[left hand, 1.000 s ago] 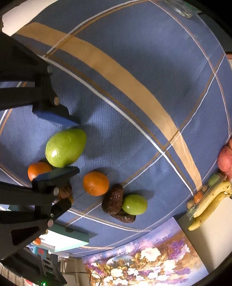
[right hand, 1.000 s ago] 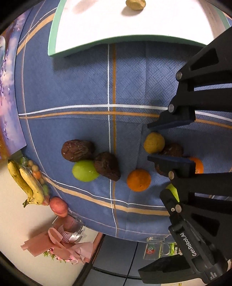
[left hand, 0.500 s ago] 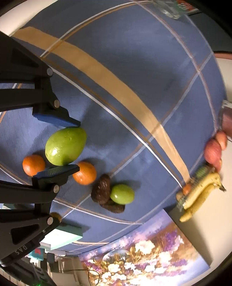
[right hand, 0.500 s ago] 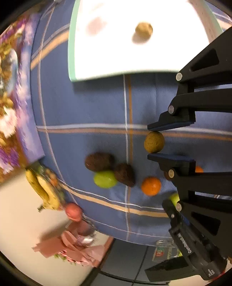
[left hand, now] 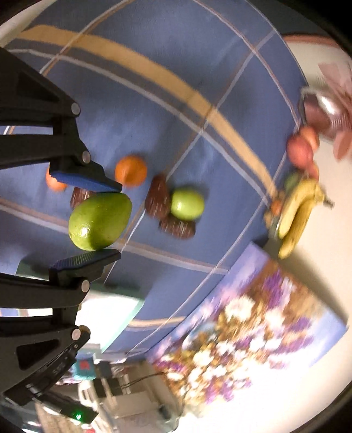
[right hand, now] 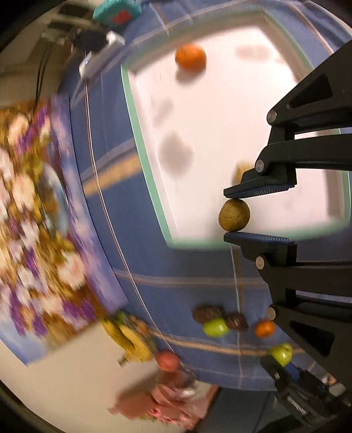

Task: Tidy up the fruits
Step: 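Carry both fruits into the white tray and open both tools to release them, then withdraw both open tools from the tray back toward the remaining fruit, then move both open tools toward the remaining dates and mandarins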

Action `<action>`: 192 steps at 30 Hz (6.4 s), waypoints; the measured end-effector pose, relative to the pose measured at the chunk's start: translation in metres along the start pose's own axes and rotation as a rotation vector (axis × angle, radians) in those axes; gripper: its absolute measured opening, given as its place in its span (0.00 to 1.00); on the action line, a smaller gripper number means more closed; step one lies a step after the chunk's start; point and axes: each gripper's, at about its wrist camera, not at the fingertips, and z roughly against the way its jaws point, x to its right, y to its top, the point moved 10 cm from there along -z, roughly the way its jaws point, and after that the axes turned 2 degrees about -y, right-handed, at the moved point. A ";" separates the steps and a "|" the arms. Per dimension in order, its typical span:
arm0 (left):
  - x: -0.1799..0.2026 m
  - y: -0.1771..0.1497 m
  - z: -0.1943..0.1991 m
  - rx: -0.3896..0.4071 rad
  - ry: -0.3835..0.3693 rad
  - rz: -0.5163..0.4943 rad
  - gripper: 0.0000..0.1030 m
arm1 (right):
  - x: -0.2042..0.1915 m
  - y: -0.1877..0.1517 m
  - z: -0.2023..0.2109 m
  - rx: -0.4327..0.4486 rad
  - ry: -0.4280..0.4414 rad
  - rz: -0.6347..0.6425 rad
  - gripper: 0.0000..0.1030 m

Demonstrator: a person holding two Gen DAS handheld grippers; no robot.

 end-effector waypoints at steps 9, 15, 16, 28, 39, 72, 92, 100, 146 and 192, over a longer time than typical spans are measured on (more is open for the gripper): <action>0.080 -0.038 -0.017 -0.069 -0.049 -0.213 0.44 | 0.088 0.010 0.016 0.036 -0.123 -0.145 0.26; 0.127 -0.072 -0.036 -0.131 -0.061 -0.378 0.44 | 0.119 0.011 0.032 0.057 -0.169 -0.201 0.26; 0.134 -0.080 -0.041 -0.146 -0.059 -0.409 0.44 | 0.122 0.012 0.034 0.063 -0.167 -0.213 0.26; 0.151 -0.123 -0.072 -0.241 -0.039 -0.519 0.44 | 0.137 0.002 0.029 0.045 -0.171 -0.238 0.26; 0.148 -0.126 -0.086 -0.254 -0.021 -0.542 0.44 | 0.143 -0.019 -0.006 -0.061 -0.188 -0.239 0.26; 0.112 -0.076 -0.074 -0.125 0.107 -0.415 0.77 | 0.139 -0.020 -0.016 -0.058 -0.196 -0.193 0.65; 0.097 -0.050 -0.065 -0.016 0.116 -0.369 1.00 | 0.123 0.002 0.003 0.118 -0.170 -0.139 0.90; 0.117 -0.048 -0.061 -0.048 -0.015 -0.354 1.00 | 0.121 0.008 0.007 0.127 -0.114 -0.202 0.90; -0.057 0.069 0.060 0.220 0.285 -0.168 0.83 | -0.075 0.003 0.040 0.125 0.240 0.102 0.73; -0.102 0.053 0.016 0.026 0.213 -0.018 0.82 | -0.167 -0.103 -0.056 -0.256 0.140 0.244 0.46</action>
